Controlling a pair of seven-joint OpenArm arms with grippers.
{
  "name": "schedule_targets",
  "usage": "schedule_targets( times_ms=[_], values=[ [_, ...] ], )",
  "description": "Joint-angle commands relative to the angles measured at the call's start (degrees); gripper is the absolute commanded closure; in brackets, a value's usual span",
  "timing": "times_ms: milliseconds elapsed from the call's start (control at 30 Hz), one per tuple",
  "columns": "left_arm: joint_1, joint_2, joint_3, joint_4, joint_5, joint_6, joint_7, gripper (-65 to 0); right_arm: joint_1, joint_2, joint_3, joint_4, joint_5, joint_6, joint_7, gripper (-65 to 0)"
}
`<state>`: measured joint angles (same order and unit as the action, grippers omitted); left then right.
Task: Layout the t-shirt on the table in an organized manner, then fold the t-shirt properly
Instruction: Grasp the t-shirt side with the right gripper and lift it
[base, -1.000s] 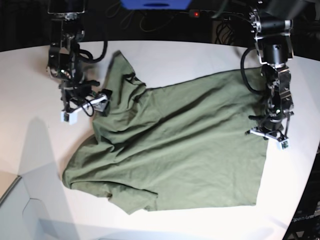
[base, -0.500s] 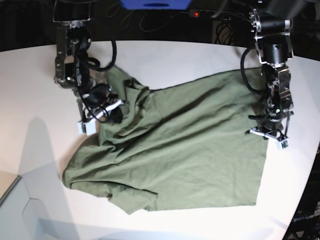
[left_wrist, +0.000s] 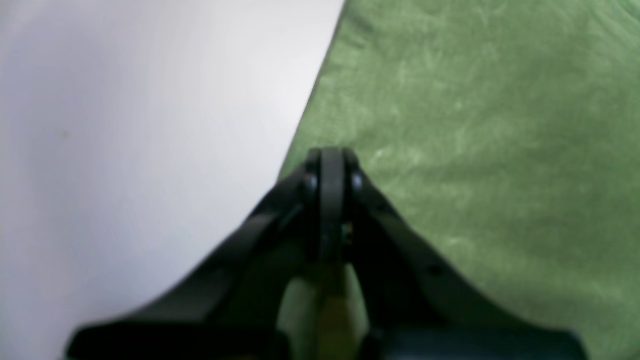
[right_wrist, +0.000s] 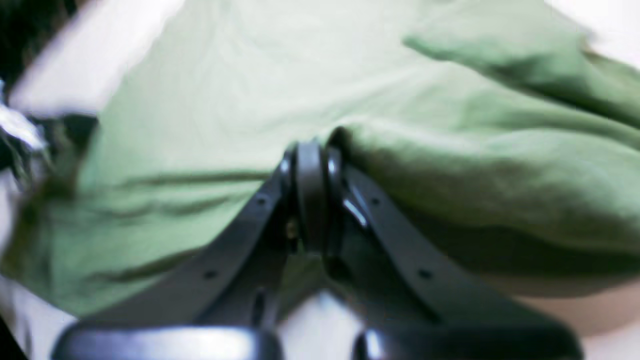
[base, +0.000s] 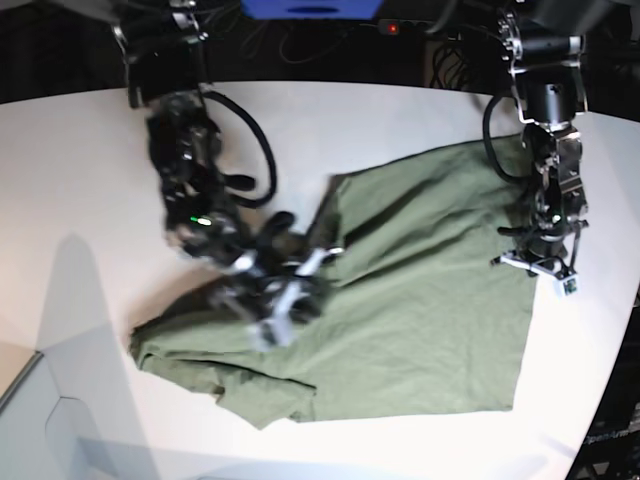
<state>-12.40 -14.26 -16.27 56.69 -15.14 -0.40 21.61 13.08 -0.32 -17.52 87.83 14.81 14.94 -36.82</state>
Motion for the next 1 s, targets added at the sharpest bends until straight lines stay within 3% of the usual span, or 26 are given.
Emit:
schedule_targets(
  times_ms=[0,167,267,433,533,600,767,967],
  values=[
    [-0.04,-0.46,-0.04,1.38,0.15,0.1,-0.2,-0.2,3.75,-1.49,-2.13,-0.58,-0.17,0.58,2.31,0.0],
    [1.46,-0.46,-0.04,5.42,0.15,0.1,-0.11,-0.2,14.57,-7.73,-10.66,-16.76,-4.3,0.58,4.69,0.0],
    [2.69,-0.46,-0.12,7.18,0.15,0.1,-0.02,-0.2,20.9,-8.68,-14.97,-30.82,-5.53,0.58,8.82,-1.6],
    [3.92,-0.46,-0.21,7.89,0.06,0.1,-0.02,-0.2,26.26,-8.68,-18.48,-44.18,-5.18,0.58,13.39,-25.7],
    [4.1,-0.46,-0.21,7.62,-0.2,0.1,-0.11,-0.2,24.85,-8.68,-17.51,-39.35,-5.18,0.49,13.92,-41.3],
    [4.1,-0.38,-0.21,7.62,-0.29,0.1,-0.11,-0.2,22.22,-8.68,-13.91,-32.23,-5.18,0.4,13.74,-46.9],
    [4.18,-0.29,-0.3,7.53,-0.29,0.1,-0.11,-0.2,9.47,-5.97,-5.29,-10.16,-5.45,0.58,10.31,-48.1],
    [4.1,-0.2,-0.3,7.53,-0.29,0.1,-0.11,-0.2,0.59,-2.8,-0.64,-7.7,-5.27,0.4,9.79,-48.0]
  ],
)
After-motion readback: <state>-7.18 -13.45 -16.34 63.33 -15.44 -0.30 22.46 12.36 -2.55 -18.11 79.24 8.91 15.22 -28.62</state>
